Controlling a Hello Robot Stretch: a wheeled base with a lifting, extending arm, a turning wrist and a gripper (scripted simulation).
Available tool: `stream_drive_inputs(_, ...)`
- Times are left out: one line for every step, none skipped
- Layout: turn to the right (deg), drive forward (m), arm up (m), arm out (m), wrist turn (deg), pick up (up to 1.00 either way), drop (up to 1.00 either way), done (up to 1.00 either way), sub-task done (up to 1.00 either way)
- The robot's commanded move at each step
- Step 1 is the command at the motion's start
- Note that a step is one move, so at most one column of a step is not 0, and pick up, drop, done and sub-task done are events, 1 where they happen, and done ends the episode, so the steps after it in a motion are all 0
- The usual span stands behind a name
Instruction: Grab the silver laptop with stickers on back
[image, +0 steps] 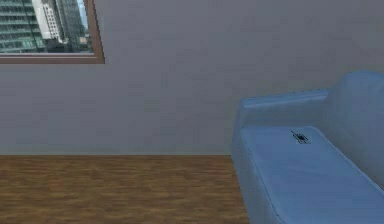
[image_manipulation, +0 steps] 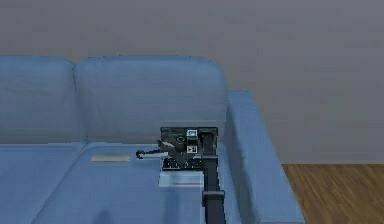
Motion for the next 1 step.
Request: stream_drive_inputs(0.0, 0.0, 0.0, 0.0, 36.0, 0.0, 0.0, 0.0, 0.0)
